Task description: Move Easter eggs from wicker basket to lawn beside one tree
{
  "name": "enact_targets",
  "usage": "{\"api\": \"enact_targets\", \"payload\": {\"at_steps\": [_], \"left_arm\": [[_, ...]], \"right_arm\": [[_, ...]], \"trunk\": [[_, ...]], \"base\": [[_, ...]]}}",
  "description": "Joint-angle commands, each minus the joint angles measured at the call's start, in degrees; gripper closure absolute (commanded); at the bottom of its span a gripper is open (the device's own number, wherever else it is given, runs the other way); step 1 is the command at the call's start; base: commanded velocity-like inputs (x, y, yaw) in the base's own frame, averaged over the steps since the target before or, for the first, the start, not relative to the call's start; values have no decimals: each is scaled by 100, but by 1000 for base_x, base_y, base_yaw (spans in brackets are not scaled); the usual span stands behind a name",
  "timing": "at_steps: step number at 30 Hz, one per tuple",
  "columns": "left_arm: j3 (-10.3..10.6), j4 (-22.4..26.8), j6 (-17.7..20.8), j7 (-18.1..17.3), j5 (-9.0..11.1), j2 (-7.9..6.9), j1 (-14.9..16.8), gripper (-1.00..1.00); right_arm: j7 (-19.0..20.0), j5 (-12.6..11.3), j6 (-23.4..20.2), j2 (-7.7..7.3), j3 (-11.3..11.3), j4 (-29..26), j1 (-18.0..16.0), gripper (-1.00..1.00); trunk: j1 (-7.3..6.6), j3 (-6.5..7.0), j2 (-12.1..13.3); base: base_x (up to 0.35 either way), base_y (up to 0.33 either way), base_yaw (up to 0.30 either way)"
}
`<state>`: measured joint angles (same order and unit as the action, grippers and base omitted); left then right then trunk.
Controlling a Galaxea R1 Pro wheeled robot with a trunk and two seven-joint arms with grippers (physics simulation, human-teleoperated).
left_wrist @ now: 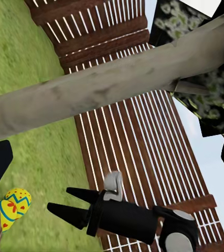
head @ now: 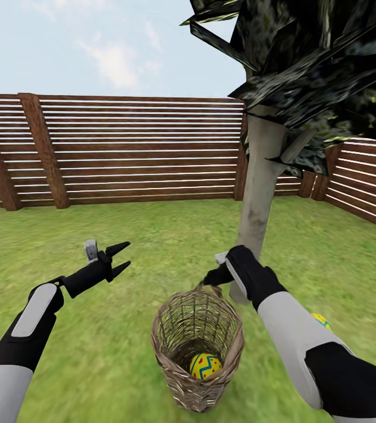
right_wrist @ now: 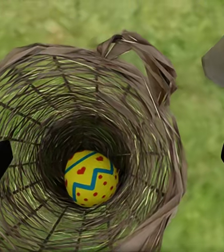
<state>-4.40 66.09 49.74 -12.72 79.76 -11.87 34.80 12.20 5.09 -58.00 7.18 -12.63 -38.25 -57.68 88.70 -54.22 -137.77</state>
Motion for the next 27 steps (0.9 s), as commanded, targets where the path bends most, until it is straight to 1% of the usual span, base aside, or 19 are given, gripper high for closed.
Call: {"api": "enact_targets", "payload": {"at_steps": [1, 8, 11, 15, 22, 27], "left_arm": [[-8, -4, 27, -29, -22, 1, 4, -100], [-8, -32, 30, -29, -17, 1, 4, -100], [-8, -40, 32, -29, -14, 7, 4, -100], [-8, -44, 34, -29, -14, 9, 5, -100], [-8, -44, 30, -29, -13, 9, 6, -100], [-8, -52, 27, -29, -13, 9, 4, -100]], "right_arm": [[32, 59, -22, 9, -8, -3, -5, -100], [-127, 62, -21, 67, -21, 34, -7, -100], [-136, 63, -20, 87, -78, 45, -7, -100], [-138, 58, -19, 125, -170, 221, -7, -100], [-139, 47, -15, 151, -186, 306, -7, -100], [-139, 34, -13, 148, -187, 315, -7, -100]], "trunk": [[-1, -6, -2], [-1, -6, -2], [-1, -6, -2], [-1, -6, -2], [-1, -6, -2], [-1, -6, -2]], "base": [[0, 0, 0], [0, 0, 0], [0, 39, 0], [0, 179, 0], [0, 255, 0], [0, 41, 0]]}}
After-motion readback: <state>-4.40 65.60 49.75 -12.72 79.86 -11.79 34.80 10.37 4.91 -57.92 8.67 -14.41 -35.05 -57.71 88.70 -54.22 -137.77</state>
